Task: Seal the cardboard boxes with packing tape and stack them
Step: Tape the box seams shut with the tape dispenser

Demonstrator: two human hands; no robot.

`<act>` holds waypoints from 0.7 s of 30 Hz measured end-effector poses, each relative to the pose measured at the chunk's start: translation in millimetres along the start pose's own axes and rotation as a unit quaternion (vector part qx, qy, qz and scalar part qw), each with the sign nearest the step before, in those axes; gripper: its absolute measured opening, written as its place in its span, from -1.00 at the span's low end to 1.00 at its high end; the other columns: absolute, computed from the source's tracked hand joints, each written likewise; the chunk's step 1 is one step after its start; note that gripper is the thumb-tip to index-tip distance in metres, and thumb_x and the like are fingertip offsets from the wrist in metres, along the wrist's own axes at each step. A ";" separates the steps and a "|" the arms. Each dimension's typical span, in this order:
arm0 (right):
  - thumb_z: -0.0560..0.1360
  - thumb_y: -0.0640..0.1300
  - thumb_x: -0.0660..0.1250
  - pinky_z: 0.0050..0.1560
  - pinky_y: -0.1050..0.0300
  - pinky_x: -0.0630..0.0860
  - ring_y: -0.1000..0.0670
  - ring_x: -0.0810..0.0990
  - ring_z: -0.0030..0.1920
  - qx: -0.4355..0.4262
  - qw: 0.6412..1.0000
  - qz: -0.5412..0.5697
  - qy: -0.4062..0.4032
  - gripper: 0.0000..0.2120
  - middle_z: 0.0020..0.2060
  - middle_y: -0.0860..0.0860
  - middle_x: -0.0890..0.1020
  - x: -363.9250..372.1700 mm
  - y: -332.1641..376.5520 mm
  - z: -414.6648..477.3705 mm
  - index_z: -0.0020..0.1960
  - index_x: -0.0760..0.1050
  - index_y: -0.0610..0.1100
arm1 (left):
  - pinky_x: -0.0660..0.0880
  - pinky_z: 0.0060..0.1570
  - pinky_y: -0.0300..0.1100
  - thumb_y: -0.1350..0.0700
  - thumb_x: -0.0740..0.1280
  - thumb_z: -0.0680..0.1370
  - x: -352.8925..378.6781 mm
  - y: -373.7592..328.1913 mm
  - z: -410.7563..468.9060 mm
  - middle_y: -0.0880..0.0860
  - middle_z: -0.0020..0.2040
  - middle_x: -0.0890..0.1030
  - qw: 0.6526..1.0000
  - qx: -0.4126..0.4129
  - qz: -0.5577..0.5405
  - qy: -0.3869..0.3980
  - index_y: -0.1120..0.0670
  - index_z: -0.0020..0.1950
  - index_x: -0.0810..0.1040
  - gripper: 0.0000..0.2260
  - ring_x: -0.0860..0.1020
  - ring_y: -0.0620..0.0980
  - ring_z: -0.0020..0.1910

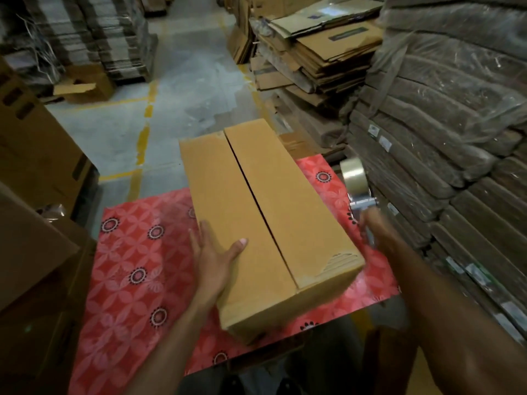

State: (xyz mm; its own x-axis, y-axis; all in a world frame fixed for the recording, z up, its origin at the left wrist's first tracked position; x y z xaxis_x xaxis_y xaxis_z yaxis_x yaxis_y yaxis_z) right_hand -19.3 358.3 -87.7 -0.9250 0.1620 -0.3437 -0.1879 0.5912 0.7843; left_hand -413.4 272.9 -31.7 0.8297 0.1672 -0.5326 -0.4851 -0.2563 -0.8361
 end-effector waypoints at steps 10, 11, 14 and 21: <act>0.58 -0.17 0.24 -0.50 0.18 0.15 0.03 0.24 -0.53 -0.114 0.952 0.161 0.233 -0.81 -0.46 0.00 0.31 66.8 159.6 -116.7 -0.22 0.40 -0.09 | -0.15 0.51 0.28 -0.34 0.01 0.59 41.6 -42.9 -14.1 0.10 0.63 0.15 0.890 0.252 0.379 0.035 0.11 0.63 0.15 -0.25 0.05 0.14 0.62; 0.58 -0.19 0.23 -0.50 0.18 0.16 0.03 0.24 -0.53 -0.114 0.952 0.154 0.240 -0.79 -0.47 0.00 0.32 80.9 161.4 -123.5 -0.24 0.38 -0.10 | -0.08 0.49 0.23 -0.35 0.03 0.58 36.4 -41.6 10.3 0.07 0.60 0.22 0.884 0.275 0.375 0.043 0.07 0.60 0.21 -0.28 0.13 0.13 0.59; 0.53 -0.28 0.23 -0.48 0.18 0.22 -0.01 0.28 -0.52 -0.117 0.949 0.136 0.258 -0.77 -0.48 -0.04 0.34 121.2 162.6 -143.1 -0.29 0.35 -0.12 | 0.34 0.26 0.03 -0.20 0.13 0.63 6.7 -51.1 87.7 0.04 0.27 0.59 0.918 0.301 0.255 0.052 0.03 0.26 0.55 -0.59 0.51 0.10 0.26; 0.37 -0.27 0.28 -0.49 0.16 0.20 0.00 0.27 -0.54 -0.160 0.918 0.143 0.334 -0.90 -0.44 -0.07 0.34 171.1 168.1 -157.3 -0.25 0.36 -0.17 | 0.63 -0.21 -0.05 -0.24 0.26 0.60 -43.6 -84.3 171.5 0.20 -0.16 0.57 0.811 -0.229 -0.403 0.357 0.20 -0.14 0.52 -0.51 0.63 0.14 -0.21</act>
State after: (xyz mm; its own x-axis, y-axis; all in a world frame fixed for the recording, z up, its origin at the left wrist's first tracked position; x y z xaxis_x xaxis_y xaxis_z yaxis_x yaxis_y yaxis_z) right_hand -261.1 361.2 66.5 -0.9277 -0.3092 0.2092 0.1059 0.3195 0.9417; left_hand -456.1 450.5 39.5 0.8545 -0.0961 0.5105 0.3116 -0.6915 -0.6518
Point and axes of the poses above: each hand's wrist, its own z-axis towards the middle knuckle, its own x-axis out of the palm, y = z × x, the point moved 2 cm from there along z, towards the middle knuckle
